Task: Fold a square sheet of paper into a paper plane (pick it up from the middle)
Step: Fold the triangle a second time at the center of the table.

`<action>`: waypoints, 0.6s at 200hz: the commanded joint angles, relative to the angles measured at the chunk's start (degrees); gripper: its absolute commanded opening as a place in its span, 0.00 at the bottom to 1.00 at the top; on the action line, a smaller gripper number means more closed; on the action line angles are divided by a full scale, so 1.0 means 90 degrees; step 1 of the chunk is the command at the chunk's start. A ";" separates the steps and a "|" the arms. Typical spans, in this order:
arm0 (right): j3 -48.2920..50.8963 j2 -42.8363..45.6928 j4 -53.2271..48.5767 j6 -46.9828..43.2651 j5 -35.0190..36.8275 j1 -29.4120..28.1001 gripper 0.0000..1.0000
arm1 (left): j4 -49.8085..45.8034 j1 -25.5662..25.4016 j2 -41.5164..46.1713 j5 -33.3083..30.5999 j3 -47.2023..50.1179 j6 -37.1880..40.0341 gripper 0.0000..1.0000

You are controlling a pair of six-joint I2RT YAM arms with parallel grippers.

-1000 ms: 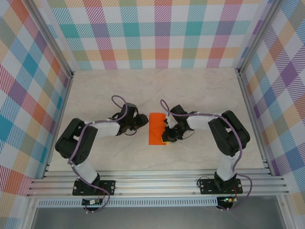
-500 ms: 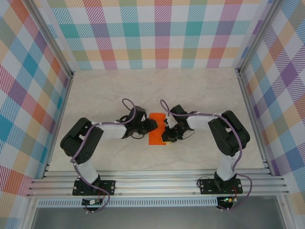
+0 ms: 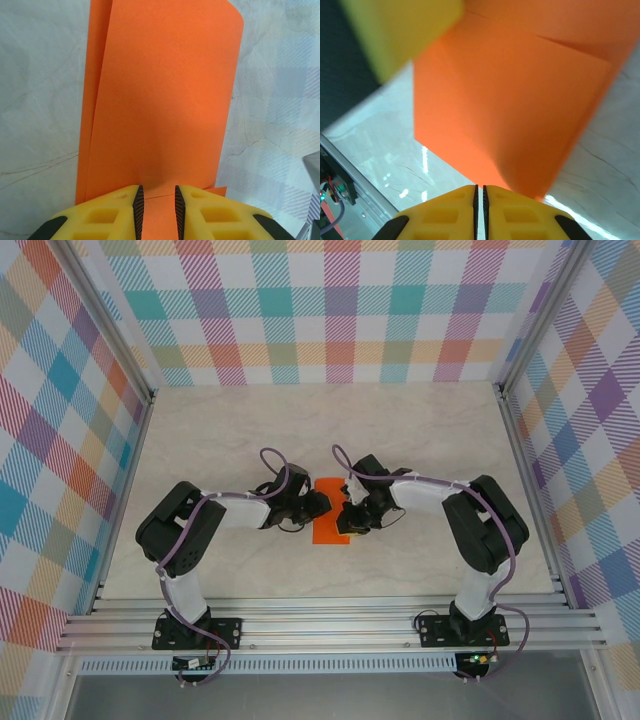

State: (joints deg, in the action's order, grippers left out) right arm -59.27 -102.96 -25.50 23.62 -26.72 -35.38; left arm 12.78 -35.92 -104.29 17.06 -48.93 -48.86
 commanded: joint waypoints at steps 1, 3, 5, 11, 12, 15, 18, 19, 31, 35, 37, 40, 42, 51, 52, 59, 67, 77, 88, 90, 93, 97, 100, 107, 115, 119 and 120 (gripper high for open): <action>-0.0338 -0.0086 -0.0049 0.0185 0.0075 -0.0107 0.13 | -0.0345 -0.0032 -0.0141 -0.0196 0.0036 -0.0064 0.26; -0.0358 -0.0109 -0.0048 0.0200 0.0092 -0.0116 0.13 | -0.0345 -0.0032 -0.0138 -0.0191 0.0031 -0.0068 0.26; -0.0378 -0.0136 -0.0043 0.0211 0.0104 -0.0125 0.13 | -0.0345 -0.0032 -0.0140 -0.0180 0.0027 -0.0069 0.26; -0.0418 -0.0202 -0.0010 0.0245 0.0141 -0.0140 0.13 | -0.0345 -0.0027 -0.0131 -0.0183 0.0030 -0.0069 0.26; -0.0423 -0.0211 -0.0005 0.0251 0.0139 -0.0141 0.13 | -0.0345 -0.0025 -0.0131 -0.0185 0.0033 -0.0074 0.26; -0.0444 -0.0257 0.0028 0.0283 0.0144 -0.0144 0.13 | -0.0345 -0.0031 -0.0122 -0.0189 0.0034 -0.0073 0.26; -0.0453 -0.0289 0.0057 0.0314 0.0145 -0.0152 0.13 | -0.0345 -0.0032 -0.0116 -0.0200 0.0033 -0.0078 0.26; -0.0455 -0.0308 0.0068 0.0319 0.0141 -0.0152 0.13 | -0.0345 -0.0032 -0.0119 -0.0198 0.0030 -0.0074 0.26; -0.0492 -0.0407 0.0236 0.0417 0.0047 -0.0166 0.13 | -0.0338 -0.0032 -0.0103 -0.0202 0.0041 -0.0092 0.26; -0.0507 -0.0438 0.0270 0.0457 0.0034 -0.0166 0.13 | -0.0336 -0.0032 -0.0102 -0.0206 0.0045 -0.0114 0.26; -0.0525 -0.0453 0.0268 0.0487 0.0040 -0.0167 0.13 | -0.0331 -0.0032 -0.0102 -0.0201 0.0050 -0.0117 0.26; -0.0552 -0.0480 0.0274 0.0510 0.0041 -0.0171 0.13 | -0.0323 -0.0032 -0.0102 -0.0205 0.0055 -0.0123 0.26; -0.0568 -0.0491 0.0272 0.0525 0.0027 -0.0171 0.13 | -0.0318 -0.0032 -0.0099 -0.0206 0.0067 -0.0124 0.26; -0.0611 -0.0539 0.0318 0.0563 0.0001 -0.0181 0.13 | -0.0307 -0.0032 -0.0083 -0.0196 0.0075 -0.0145 0.26; -0.0616 -0.0541 0.0326 0.0571 0.0001 -0.0181 0.13 | -0.0306 -0.0032 -0.0082 -0.0196 0.0075 -0.0146 0.26; -0.0639 -0.0570 0.0354 0.0613 0.0028 -0.0206 0.13 | -0.0297 -0.0032 -0.0082 -0.0196 0.0085 -0.0156 0.26; -0.0631 -0.0580 0.0429 0.0664 0.0039 -0.0210 0.14 | -0.0287 -0.0032 -0.0071 -0.0212 0.0085 -0.0167 0.26; -0.0622 -0.0599 0.0495 0.0710 0.0030 -0.0210 0.14 | -0.0276 -0.0032 -0.0072 -0.0199 0.0088 -0.0175 0.26; -0.0622 -0.0656 0.0499 0.0735 0.0078 -0.0211 0.14 | -0.0267 -0.0032 -0.0067 -0.0197 0.0099 -0.0176 0.26; -0.0627 -0.0671 0.0499 0.0733 0.0066 -0.0210 0.14 | -0.0267 -0.0032 -0.0059 -0.0199 0.0103 -0.0176 0.26; -0.0639 -0.0683 0.0484 0.0728 0.0060 -0.0219 0.14 | -0.0270 -0.0032 -0.0060 -0.0197 0.0104 -0.0183 0.26; -0.0641 -0.0719 0.0485 0.0718 0.0053 -0.0219 0.14 | -0.0267 -0.0032 -0.0058 -0.0201 0.0108 -0.0185 0.26; -0.0642 -0.0730 0.0480 0.0725 0.0052 -0.0220 0.14 | -0.0267 -0.0032 -0.0053 -0.0205 0.0112 -0.0186 0.26; -0.0633 -0.0745 0.0498 0.0735 0.0059 -0.0220 0.14 | -0.0267 -0.0032 -0.0048 -0.0204 0.0114 -0.0181 0.26; -0.0625 -0.0738 0.0499 0.0730 0.0057 -0.0230 0.14 | -0.0262 -0.0032 -0.0053 -0.0204 0.0129 -0.0186 0.26; -0.0627 -0.0729 0.0482 0.0726 0.0076 -0.0231 0.14 | -0.0267 -0.0032 -0.0050 -0.0200 0.0125 -0.0186 0.26; -0.0629 -0.0729 0.0476 0.0726 0.0087 -0.0230 0.15 | -0.0267 -0.0032 -0.0052 -0.0198 0.0134 -0.0186 0.26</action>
State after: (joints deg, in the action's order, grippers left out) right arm -63.35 -108.62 -22.11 29.32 -25.93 -36.91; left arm 12.80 -35.92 -104.29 16.88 -48.93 -50.17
